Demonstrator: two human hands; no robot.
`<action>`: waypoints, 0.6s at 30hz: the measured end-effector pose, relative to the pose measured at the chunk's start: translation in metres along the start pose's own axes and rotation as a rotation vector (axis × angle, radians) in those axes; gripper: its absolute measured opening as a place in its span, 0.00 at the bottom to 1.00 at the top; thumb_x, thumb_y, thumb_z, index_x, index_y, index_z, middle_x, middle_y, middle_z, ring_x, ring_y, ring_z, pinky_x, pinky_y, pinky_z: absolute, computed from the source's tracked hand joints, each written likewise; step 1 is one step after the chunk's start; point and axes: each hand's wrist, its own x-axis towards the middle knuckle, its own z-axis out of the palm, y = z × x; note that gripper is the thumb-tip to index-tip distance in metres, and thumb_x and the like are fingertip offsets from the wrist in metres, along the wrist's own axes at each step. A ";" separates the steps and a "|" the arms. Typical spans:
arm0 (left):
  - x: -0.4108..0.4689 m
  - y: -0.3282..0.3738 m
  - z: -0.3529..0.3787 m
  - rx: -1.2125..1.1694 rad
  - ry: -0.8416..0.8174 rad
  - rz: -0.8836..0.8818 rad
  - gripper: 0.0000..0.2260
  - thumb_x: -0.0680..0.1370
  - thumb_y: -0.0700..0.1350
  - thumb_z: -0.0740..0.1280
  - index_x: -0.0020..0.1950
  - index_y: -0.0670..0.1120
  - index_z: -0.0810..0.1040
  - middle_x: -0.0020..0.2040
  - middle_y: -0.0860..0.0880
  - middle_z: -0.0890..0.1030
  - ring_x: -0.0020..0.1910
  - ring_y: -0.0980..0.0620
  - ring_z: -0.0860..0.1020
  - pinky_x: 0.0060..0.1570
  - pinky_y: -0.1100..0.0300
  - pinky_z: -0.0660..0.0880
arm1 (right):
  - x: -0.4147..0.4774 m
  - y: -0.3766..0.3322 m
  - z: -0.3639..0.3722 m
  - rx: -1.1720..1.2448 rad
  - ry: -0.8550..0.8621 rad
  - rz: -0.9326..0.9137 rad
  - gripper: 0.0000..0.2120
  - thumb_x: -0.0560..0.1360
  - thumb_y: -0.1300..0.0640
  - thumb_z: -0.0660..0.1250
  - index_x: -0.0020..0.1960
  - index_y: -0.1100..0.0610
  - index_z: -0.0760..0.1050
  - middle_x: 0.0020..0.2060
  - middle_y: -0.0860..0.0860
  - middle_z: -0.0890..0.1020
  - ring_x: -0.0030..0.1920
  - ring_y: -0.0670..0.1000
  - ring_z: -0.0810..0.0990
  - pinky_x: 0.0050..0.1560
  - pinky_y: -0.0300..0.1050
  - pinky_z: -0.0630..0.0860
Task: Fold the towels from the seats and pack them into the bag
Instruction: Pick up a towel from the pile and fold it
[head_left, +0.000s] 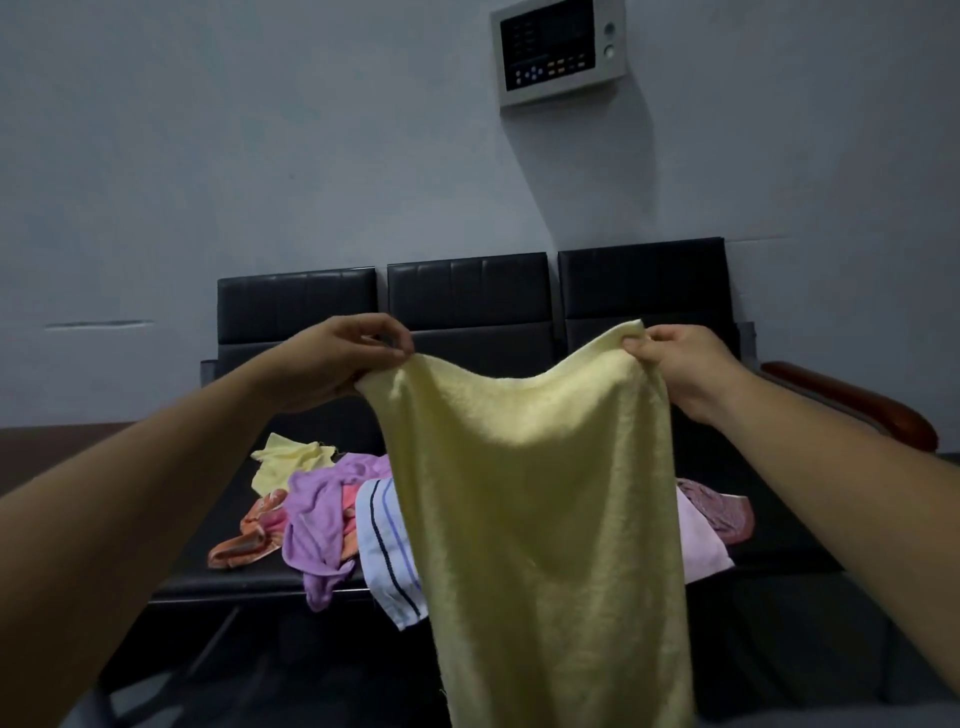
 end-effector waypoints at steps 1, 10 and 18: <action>0.000 0.003 0.002 -0.066 -0.006 0.001 0.06 0.79 0.37 0.65 0.52 0.42 0.81 0.49 0.44 0.80 0.43 0.50 0.79 0.39 0.62 0.79 | 0.001 0.002 0.001 0.007 0.002 0.011 0.06 0.77 0.59 0.72 0.53 0.59 0.81 0.49 0.58 0.85 0.48 0.56 0.85 0.49 0.53 0.82; 0.003 0.011 0.033 0.273 -0.059 0.064 0.12 0.73 0.46 0.70 0.53 0.41 0.82 0.44 0.47 0.86 0.44 0.52 0.86 0.41 0.65 0.80 | -0.009 0.012 0.020 -0.034 -0.126 -0.039 0.03 0.75 0.60 0.75 0.44 0.56 0.82 0.44 0.57 0.85 0.42 0.53 0.84 0.45 0.51 0.83; 0.014 0.008 0.061 0.349 0.145 0.224 0.10 0.77 0.53 0.69 0.49 0.48 0.82 0.47 0.43 0.83 0.48 0.47 0.82 0.54 0.51 0.79 | -0.021 -0.002 0.053 -0.107 -0.151 -0.185 0.10 0.77 0.67 0.70 0.54 0.56 0.81 0.34 0.54 0.81 0.28 0.47 0.78 0.33 0.41 0.77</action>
